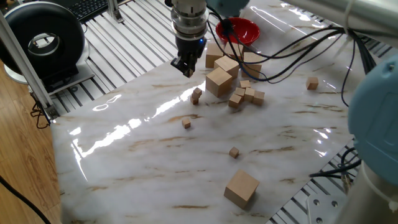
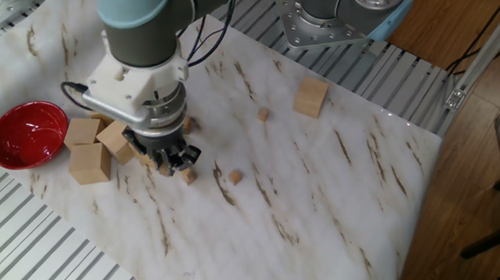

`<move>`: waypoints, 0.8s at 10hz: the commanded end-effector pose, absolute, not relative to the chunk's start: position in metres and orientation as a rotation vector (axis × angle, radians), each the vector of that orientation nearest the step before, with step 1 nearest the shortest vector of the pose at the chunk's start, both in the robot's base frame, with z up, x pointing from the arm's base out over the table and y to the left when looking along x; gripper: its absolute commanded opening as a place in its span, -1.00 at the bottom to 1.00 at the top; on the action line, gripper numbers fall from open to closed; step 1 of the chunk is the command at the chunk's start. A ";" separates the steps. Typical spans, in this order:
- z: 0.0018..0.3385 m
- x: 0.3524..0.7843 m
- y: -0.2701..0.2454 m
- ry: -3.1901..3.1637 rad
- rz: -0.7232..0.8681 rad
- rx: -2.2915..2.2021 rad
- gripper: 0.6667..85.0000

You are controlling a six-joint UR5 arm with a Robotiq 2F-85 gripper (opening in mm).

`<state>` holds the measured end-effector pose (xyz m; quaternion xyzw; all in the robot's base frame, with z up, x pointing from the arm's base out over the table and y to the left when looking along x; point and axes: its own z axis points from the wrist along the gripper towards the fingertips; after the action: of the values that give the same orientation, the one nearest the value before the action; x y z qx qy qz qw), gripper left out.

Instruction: Stack the blocks in a vertical line of five

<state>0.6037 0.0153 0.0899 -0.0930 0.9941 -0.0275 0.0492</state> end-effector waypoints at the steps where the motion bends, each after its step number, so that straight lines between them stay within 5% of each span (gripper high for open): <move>1: 0.090 0.593 0.022 3.028 -0.053 -0.228 -0.99; 8: 0.084 0.570 0.030 3.098 0.017 -0.185 -0.99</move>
<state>0.5796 0.0283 0.0855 -0.0636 0.9975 -0.0052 0.0317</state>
